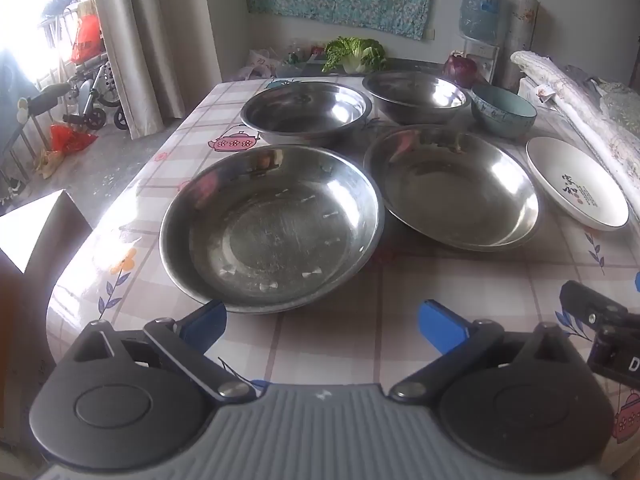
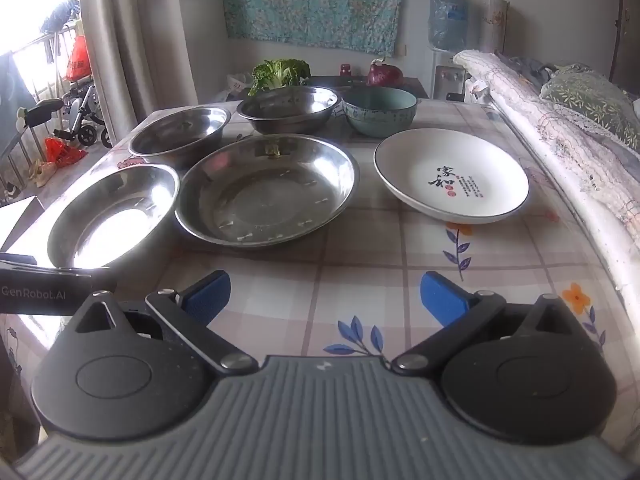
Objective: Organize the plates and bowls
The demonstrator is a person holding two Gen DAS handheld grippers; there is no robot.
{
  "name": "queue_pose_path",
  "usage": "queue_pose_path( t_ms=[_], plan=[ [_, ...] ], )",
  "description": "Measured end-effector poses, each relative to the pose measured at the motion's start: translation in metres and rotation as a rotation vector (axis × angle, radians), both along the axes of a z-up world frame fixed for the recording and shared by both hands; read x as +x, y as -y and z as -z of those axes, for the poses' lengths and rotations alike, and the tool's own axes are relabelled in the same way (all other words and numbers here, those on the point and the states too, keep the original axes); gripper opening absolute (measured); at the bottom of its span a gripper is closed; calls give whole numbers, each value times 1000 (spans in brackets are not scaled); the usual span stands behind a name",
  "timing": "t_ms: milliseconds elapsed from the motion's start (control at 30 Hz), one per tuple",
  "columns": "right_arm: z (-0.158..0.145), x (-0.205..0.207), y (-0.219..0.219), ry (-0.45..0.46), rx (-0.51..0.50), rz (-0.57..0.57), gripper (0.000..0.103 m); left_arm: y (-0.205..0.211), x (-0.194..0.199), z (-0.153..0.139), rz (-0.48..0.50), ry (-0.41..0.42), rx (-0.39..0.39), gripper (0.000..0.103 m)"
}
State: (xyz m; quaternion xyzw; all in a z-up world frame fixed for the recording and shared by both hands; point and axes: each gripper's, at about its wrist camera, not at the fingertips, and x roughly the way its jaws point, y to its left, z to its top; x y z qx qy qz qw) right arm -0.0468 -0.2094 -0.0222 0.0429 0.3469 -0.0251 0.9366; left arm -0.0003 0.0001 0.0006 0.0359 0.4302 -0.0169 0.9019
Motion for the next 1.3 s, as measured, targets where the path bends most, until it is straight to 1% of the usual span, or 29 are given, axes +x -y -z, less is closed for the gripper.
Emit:
queue_pose_path(
  t_ms=[100,133,200,233,300,700,1033,1300],
  plan=[
    [-1,0,-1,6,-42,-3,102,-2,-1,-2,0,16,-3,103],
    [-3,3,1,-10,-52,-2,102,0,0,0,7,3,-1,103],
    [-6,9,-3,-14,-77,-3,102,3,5,-2,7,-2,1,103],
    [-7,5,1,6,-68,-3,102,2,4,-4,9,7,-6,103],
    [-8,6,0,10,-66,-5,102,4,4,-6,17,15,-1,103],
    [-7,10,13,-19,17,28,102,13,2,-7,54,4,-11,103],
    [-16,7,18,-5,24,60,102,18,2,-13,74,3,-15,103],
    [-16,7,17,-12,23,61,102,19,2,-14,77,1,-15,103]
  ],
)
